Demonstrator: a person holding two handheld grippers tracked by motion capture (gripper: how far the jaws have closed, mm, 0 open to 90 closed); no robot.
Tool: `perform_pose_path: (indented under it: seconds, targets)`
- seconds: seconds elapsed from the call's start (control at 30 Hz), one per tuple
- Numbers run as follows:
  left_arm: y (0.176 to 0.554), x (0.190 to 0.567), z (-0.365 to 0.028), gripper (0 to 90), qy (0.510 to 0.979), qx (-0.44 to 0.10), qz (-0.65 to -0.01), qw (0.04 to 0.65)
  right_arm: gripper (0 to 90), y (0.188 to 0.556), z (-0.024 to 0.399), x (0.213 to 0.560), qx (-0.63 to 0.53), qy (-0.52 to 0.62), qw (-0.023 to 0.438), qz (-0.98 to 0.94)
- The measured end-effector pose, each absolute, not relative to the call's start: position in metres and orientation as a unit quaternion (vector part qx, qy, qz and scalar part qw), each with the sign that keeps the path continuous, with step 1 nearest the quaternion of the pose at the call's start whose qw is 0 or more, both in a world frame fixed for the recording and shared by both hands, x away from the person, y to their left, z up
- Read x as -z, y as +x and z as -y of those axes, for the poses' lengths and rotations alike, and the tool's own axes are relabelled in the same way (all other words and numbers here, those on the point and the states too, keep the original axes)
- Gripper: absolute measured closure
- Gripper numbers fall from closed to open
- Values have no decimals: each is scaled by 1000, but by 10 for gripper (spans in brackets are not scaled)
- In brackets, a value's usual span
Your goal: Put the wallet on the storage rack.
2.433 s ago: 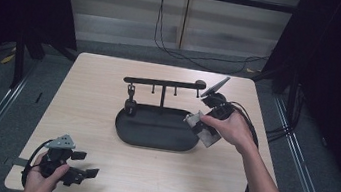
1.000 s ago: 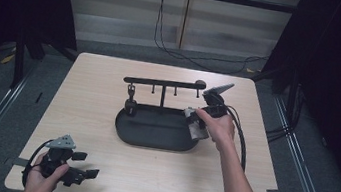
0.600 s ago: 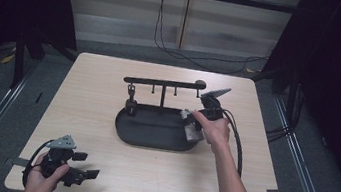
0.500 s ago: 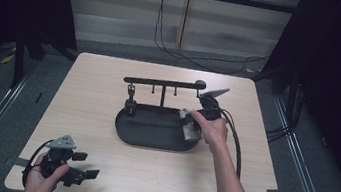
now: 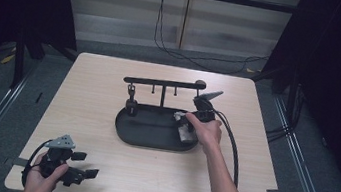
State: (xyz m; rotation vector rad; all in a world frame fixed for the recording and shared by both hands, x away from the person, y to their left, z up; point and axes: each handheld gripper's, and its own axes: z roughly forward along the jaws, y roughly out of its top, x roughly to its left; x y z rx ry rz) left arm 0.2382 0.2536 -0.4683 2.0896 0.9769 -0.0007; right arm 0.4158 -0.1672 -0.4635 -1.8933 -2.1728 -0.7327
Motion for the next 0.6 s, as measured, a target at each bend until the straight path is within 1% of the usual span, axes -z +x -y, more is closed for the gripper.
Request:
perform_pose_path:
  seconds: [0.17,0.27,0.33,0.47,0.6]
  targets:
    - [237,466,-254,173,827,-4,-384,411,284,415,167,460,247,-637,75,726]
    - [237,467,-254,173,827,-3,-384,410,279,415,167,460,245,-631,82,732]
    - [238,467,-253,173,827,-3,-385,410,296,414,168,458,257,-630,82,728]
    - [238,467,-254,173,827,-3,-385,410,288,414,170,454,256,-627,87,731]
    - [237,467,-253,173,827,0,-385,409,283,412,174,450,252,-623,78,736]
